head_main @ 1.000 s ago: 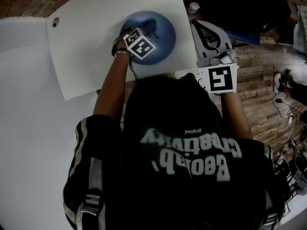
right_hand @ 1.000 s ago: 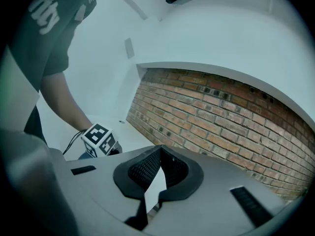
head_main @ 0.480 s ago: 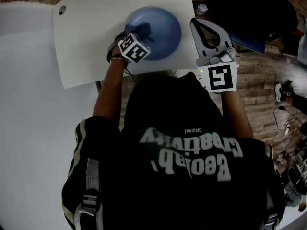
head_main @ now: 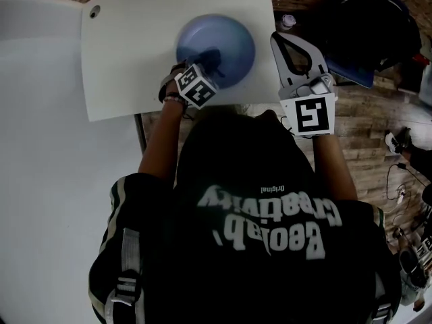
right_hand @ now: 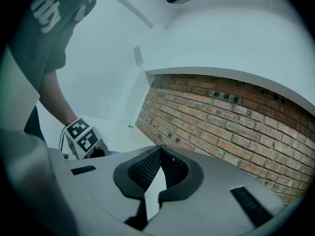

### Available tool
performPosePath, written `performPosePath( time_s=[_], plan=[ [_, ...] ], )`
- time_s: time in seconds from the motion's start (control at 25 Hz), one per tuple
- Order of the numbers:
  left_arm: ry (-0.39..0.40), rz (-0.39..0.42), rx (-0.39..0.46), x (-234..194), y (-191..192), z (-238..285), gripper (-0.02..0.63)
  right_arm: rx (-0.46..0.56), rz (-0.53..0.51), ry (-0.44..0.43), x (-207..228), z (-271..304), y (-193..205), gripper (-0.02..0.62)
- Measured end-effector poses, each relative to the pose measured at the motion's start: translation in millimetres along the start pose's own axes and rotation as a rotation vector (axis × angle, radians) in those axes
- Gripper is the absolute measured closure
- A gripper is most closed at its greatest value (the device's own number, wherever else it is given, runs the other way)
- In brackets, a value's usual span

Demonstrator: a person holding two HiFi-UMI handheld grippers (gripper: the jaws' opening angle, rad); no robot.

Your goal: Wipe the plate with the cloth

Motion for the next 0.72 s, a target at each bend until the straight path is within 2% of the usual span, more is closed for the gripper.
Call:
performPosePath(
  time_s=[0.44, 0.72],
  plan=[
    [0.026, 0.049, 0.034, 19, -27, 10, 0.472, -0.016, -0.002, 0.013, 4, -9, 4, 0.601],
    [0.034, 0.089, 0.054, 11, -50, 21, 0.472, -0.043, 0.007, 0.048, 9, -14, 8, 0.601]
  ],
)
Point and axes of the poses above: the fingertips, and each gripper's own axes: z forward along the fingers, x to its right, y out of its underside, the point moved 8 cm from there along -z, backward along the fingers, and after that the axes turned 3 degrees about x, right-handed, at the moved point
